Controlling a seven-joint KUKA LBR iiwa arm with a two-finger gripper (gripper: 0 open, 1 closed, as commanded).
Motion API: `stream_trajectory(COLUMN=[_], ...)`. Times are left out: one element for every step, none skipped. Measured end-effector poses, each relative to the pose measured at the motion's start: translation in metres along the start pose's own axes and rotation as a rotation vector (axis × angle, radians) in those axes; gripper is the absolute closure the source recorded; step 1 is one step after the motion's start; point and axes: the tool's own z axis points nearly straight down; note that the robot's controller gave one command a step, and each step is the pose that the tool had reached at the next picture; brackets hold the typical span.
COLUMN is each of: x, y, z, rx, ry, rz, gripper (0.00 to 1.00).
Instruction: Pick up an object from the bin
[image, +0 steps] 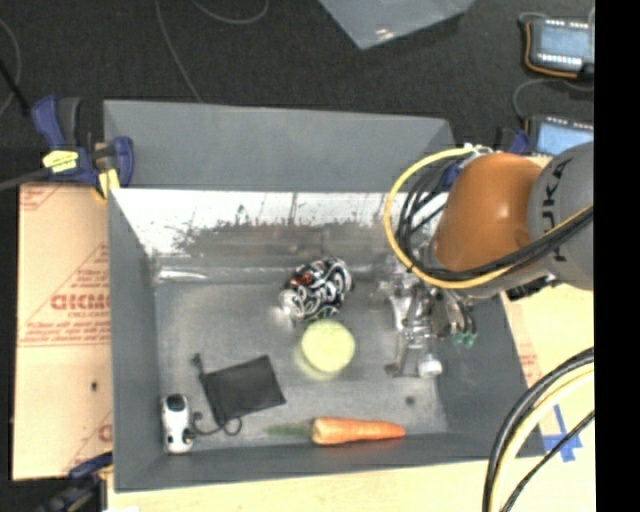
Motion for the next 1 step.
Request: stream_trajectory(x=[0.0014], y=[0.0004], z=[0.0201], rx=[-0.001], ry=[0.02], rz=[-0.029], gripper=[0.0])
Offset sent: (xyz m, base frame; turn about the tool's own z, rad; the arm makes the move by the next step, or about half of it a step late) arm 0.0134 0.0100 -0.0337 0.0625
